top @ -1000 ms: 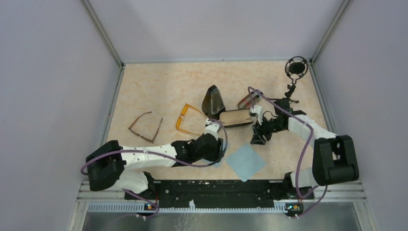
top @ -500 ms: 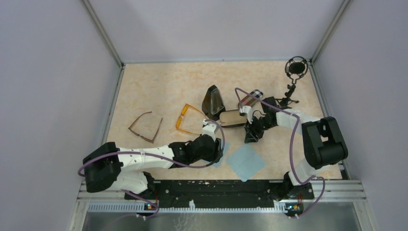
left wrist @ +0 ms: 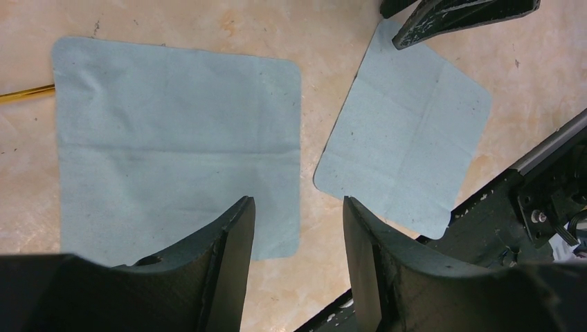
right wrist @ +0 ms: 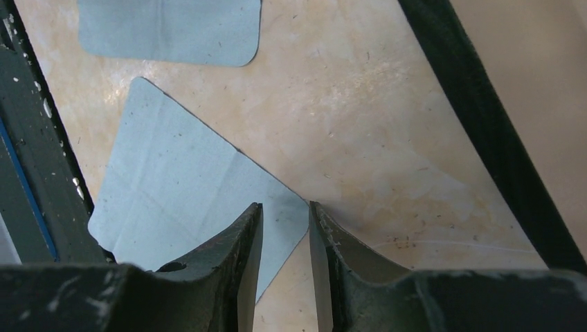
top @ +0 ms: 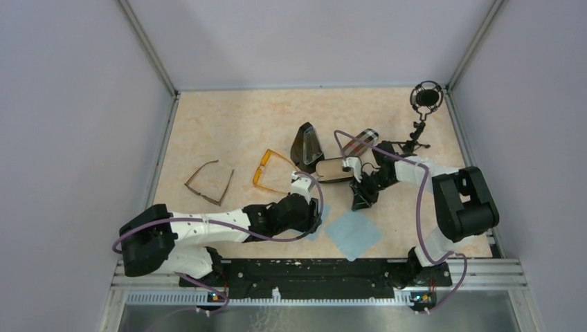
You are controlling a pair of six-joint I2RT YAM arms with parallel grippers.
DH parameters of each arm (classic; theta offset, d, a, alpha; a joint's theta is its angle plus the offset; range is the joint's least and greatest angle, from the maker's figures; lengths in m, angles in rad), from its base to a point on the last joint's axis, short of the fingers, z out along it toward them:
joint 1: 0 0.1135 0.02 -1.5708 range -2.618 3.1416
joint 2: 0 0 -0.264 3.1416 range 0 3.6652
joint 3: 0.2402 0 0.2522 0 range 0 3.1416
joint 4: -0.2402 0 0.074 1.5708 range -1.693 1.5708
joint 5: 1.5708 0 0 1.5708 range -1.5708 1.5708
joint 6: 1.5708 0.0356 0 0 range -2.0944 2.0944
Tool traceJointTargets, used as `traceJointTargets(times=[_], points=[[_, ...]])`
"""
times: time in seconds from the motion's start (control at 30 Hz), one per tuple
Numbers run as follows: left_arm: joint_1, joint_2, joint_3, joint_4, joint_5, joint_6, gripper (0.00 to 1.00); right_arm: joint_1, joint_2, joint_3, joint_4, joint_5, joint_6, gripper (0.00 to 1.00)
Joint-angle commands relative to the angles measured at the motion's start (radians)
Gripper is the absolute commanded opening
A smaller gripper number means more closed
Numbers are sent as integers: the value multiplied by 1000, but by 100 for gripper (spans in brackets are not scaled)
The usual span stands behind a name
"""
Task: Organize the sunglasses
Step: Fold the glasses cleaning cloth at the center of the board.
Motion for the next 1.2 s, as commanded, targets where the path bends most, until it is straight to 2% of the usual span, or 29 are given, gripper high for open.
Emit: traceJointTargets(times=[0.0,0.27,0.4,0.57,0.77,1.17], points=[[-4,2,-7,56,-10,-4,57,16,1,2,-52,7,-41,31],[-4,22,-12,69,-2,-5,57,21,-1,-4,-41,1,-38,28],[-3,30,-17,81,0,-6,57,24,-9,2,-18,1,-14,22],[-3,69,-4,115,10,31,57,23,-24,6,25,13,19,0],[-3,195,84,139,33,121,55,-3,-44,-13,83,83,62,0],[-3,398,296,140,19,242,52,-124,-71,-68,57,104,40,0]])
